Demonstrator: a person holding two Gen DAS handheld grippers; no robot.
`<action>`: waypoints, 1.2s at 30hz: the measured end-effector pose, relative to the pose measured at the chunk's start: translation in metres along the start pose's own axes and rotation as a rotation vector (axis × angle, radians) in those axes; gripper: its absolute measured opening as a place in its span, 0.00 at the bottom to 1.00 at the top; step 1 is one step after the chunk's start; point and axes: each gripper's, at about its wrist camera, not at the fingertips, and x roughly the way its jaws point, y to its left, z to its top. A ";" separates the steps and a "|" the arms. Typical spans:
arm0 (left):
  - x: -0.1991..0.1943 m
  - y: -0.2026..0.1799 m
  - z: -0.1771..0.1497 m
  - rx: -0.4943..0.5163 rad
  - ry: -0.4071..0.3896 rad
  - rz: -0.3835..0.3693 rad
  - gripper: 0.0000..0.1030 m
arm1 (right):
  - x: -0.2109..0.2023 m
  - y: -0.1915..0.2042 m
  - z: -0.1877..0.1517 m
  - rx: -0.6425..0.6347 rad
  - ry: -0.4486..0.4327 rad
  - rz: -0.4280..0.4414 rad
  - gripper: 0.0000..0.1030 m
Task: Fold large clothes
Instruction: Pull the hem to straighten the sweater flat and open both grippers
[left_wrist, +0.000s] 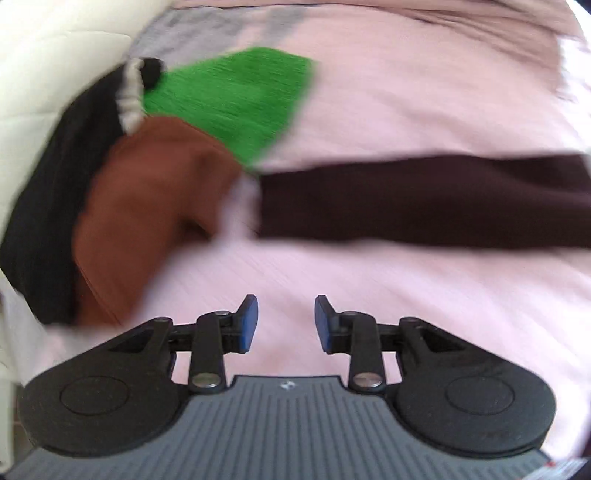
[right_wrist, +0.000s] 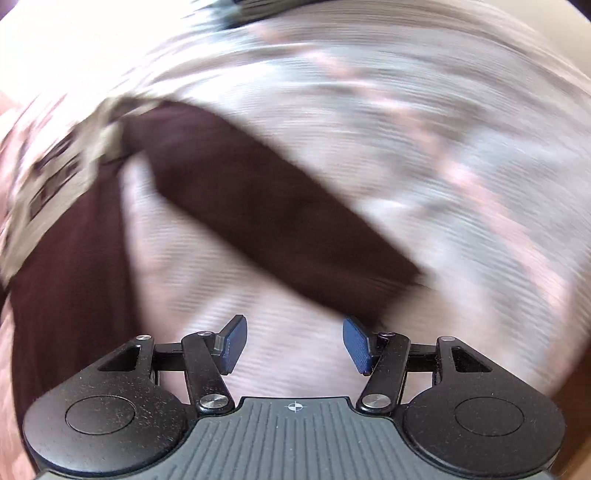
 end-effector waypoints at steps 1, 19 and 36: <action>-0.012 -0.015 -0.013 0.011 -0.006 -0.036 0.28 | -0.004 -0.016 -0.002 0.036 -0.010 -0.009 0.53; -0.147 -0.190 -0.155 0.121 -0.089 -0.369 0.32 | -0.071 -0.145 0.106 0.189 -0.507 0.467 0.04; -0.150 -0.146 -0.198 0.175 -0.061 -0.284 0.43 | 0.026 -0.166 0.164 0.223 -0.330 0.320 0.57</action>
